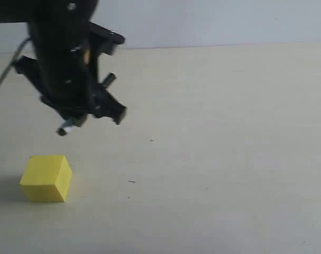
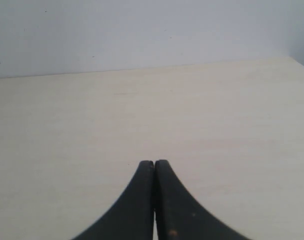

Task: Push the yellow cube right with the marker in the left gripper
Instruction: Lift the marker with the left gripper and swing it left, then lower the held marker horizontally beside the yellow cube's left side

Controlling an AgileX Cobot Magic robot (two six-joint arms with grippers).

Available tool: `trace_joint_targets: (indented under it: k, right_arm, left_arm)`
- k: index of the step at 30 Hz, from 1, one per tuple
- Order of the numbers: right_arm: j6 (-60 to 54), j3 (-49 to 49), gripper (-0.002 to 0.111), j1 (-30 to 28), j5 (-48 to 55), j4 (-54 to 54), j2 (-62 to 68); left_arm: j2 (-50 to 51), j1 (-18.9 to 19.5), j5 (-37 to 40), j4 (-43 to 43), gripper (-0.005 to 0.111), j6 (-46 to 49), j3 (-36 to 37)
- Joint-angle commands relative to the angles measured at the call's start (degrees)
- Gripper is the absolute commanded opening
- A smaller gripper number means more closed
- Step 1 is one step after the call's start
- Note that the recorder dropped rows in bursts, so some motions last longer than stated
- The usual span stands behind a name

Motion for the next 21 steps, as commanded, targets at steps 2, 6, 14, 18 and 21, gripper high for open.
trace_joint_targets:
  k: [2,6,14,18,21]
  right_arm:
    - [-0.26,0.22,0.000,-0.12,-0.24,-0.18,-0.28]
    - [-0.26,0.22,0.000,-0.12,-0.24,-0.18,-0.28]
    - [-0.26,0.22,0.000,-0.12,-0.24,-0.05,-0.28]
    - [-0.26,0.22,0.000,-0.12,-0.24,-0.05,-0.28]
    - [-0.26,0.22,0.000,-0.12,-0.24,-0.05,-0.28]
  left_arm:
    - [-18.93,4.64,1.49,12.26,0.000,-2.26,16.41]
    - [-29.07,16.02,1.49,12.26,0.000,4.05,24.50]
    - [-31.48,41.00,0.47,-3.14,0.000,23.29,23.87]
    - [-25.72,44.69,-1.53,-10.19,0.000,36.63,22.03]
    - [-20.72,44.69,-2.17,-6.98,0.000,47.69,21.78]
